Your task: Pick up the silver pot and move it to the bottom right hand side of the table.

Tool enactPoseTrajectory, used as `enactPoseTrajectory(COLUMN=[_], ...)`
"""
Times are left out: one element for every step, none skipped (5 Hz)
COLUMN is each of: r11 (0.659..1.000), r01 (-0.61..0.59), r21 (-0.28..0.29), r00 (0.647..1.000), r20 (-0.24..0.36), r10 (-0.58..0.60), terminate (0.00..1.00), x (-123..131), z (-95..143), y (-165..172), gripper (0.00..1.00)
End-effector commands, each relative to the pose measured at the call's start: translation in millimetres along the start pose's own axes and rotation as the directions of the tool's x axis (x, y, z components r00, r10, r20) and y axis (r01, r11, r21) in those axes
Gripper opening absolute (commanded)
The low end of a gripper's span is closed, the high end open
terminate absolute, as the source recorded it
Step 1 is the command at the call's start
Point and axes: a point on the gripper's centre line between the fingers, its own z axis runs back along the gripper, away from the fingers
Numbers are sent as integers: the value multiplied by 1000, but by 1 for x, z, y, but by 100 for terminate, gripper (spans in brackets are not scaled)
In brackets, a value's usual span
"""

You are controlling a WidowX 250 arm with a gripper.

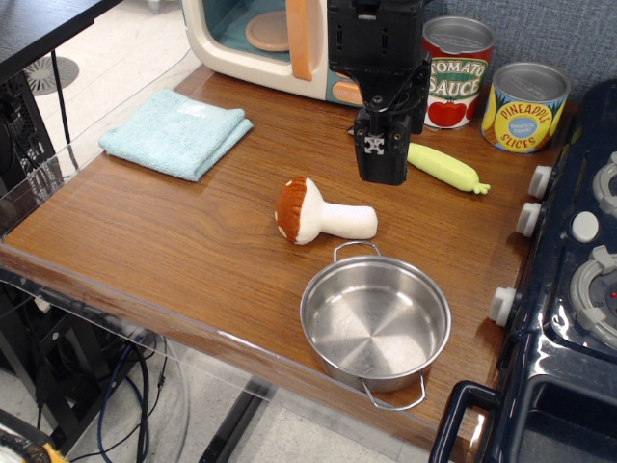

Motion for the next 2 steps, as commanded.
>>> enactPoseTrajectory(r11=[998,998], r01=[2,2], r21=[-56,-56], r00=[1000,1000], r20=[-17,-17], r10=[-3,-3], terminate=[0,100], x=[4,4], z=[20,20], y=[-2,-2], gripper=[100,100])
